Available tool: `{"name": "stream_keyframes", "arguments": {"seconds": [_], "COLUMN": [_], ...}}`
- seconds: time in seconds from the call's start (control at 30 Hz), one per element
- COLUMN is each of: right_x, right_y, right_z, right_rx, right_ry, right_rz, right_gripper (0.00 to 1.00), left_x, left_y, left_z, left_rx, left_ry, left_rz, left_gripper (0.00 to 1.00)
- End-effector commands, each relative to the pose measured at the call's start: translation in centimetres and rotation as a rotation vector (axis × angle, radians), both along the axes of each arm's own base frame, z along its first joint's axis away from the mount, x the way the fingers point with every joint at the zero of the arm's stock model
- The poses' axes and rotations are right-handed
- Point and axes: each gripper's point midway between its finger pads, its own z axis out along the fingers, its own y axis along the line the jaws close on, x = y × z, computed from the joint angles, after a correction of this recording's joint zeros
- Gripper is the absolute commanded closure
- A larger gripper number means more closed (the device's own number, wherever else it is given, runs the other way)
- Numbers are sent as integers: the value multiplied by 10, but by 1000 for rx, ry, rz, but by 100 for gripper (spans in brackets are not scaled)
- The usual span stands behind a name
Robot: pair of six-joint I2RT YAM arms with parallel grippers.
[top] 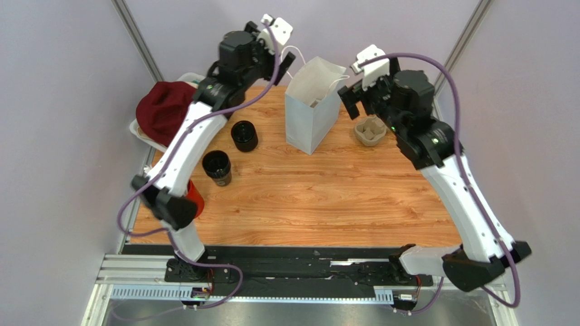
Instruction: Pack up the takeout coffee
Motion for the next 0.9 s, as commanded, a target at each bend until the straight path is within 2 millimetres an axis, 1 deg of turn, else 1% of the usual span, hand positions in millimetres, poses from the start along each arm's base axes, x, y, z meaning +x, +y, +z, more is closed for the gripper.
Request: {"name": "stream_keyframes", "arguments": {"seconds": [0.0,0.03,0.07,0.1,0.13,0.17,0.2,0.23,0.27,0.33,0.37,0.43,0.47,0.5,0.57,0.6,0.73,0.77,0.83,0.87], "right_x": [-81,-98,-109,-118,-127,-130,-133,-134,-135,-137,-138,-137,-136,-132,-129,-125,-128,-128,-126,-125], "right_y": [16,16,18,24,23,23,23,23,23,28,30,38,39,41,44,44,52,53,55,56], "right_z": [-27,-28,-37,-63,-68,-80,-89,-108,-116,-131,-145,-158,-168,-171,-189,-192,-216,-220,-227,-229], "right_rx": [-44,-48,-58,-82,-89,-102,-123,-138,-146,-150,-152,-144,-145,-146,-164,-172,-199,-208,-228,-233], "right_ry": [152,153,170,227,226,246,255,285,293,314,347,377,401,393,427,422,470,475,470,468], "right_rz": [319,369,414,479,505,521,538,544,553,587,600,630,629,624,620,607,623,626,615,613], "right_gripper": [5,5,5,5,5,5,5,5,4,4,2,1,1,1,1,1,1,1,1,1], "left_x": [-85,-93,-107,-114,-120,-132,-139,-144,-154,-166,-175,-178,-182,-184,-186,-188,-198,-200,-200,-200], "left_y": [61,69,78,89,96,104,113,117,123,131,132,138,140,142,144,145,145,145,145,148], "left_z": [32,25,11,-3,-13,-31,-44,-55,-70,-89,-101,-108,-115,-118,-129,-135,-159,-168,-176,-186], "left_rx": [106,122,144,186,207,234,271,294,311,354,366,360,359,368,381,398,434,436,441,447], "left_ry": [-9,15,48,82,100,135,164,185,211,258,280,288,299,303,331,350,420,443,456,475], "left_rz": [-19,-11,-19,-15,-12,-14,-16,-22,-29,-44,-68,-47,-54,-62,-79,-90,-147,-156,-161,-151], "left_gripper": [7,7,7,7,7,6,6,6,6,6,5,5,5,5,5,5,6,6,6,6]}}
